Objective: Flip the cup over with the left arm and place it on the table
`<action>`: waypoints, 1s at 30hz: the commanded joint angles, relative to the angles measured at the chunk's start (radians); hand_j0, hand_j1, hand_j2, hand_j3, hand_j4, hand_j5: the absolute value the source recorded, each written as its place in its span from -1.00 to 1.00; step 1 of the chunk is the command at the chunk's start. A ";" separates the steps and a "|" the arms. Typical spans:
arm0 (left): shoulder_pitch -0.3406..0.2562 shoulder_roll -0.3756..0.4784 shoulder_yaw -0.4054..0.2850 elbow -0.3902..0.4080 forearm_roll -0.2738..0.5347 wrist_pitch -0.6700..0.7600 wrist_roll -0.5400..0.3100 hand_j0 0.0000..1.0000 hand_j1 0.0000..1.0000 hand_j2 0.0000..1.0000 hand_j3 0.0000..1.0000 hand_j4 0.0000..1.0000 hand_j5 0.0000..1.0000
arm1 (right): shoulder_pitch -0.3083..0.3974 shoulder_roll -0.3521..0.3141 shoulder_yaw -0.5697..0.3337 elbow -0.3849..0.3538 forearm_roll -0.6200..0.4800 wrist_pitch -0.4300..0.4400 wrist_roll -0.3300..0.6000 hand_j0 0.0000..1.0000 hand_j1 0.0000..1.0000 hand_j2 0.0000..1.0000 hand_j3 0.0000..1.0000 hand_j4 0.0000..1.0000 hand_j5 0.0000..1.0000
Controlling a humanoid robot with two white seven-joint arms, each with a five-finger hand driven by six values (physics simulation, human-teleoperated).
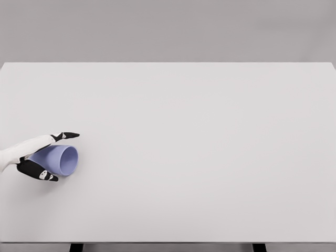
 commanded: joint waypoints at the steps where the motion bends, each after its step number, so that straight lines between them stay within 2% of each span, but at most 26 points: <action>1: 0.000 -0.012 -0.003 0.001 -0.012 0.001 0.000 1.00 1.00 1.00 1.00 1.00 1.00 | 0.000 0.000 0.000 0.001 0.000 0.000 0.000 1.00 1.00 1.00 1.00 1.00 1.00; 9: 0.000 -0.012 -0.006 0.000 -0.019 0.042 0.000 0.99 0.99 0.99 0.99 0.99 0.99 | 0.000 0.000 0.000 0.001 0.000 0.000 0.000 1.00 1.00 1.00 1.00 1.00 1.00; 10: 0.000 -0.012 -0.006 0.000 -0.021 0.042 0.000 0.88 0.88 0.88 0.88 0.88 0.88 | 0.000 0.000 0.000 0.001 0.000 0.000 0.000 1.00 1.00 1.00 1.00 1.00 1.00; 13: 0.000 -0.012 -0.006 0.000 -0.041 0.042 0.000 0.74 0.74 0.74 0.74 0.74 0.74 | 0.000 0.000 0.000 0.001 0.000 0.000 0.002 1.00 1.00 1.00 1.00 1.00 1.00; 15: 0.000 -0.012 -0.006 0.000 -0.041 0.042 0.000 0.55 0.55 0.55 0.55 0.55 0.55 | 0.000 0.000 0.000 0.001 0.000 0.000 0.000 1.00 1.00 1.00 1.00 1.00 1.00; 27: -0.003 -0.012 -0.003 -0.002 -0.022 0.039 0.002 0.51 0.51 0.51 0.51 0.51 0.51 | 0.000 0.000 0.000 0.001 0.000 0.000 0.000 1.00 1.00 1.00 1.00 1.00 1.00; 30: -0.008 -0.013 0.005 -0.002 0.022 0.030 0.003 0.55 0.55 0.55 0.55 0.55 0.55 | 0.000 0.000 0.000 0.001 0.000 0.000 0.000 1.00 1.00 1.00 1.00 1.00 1.00</action>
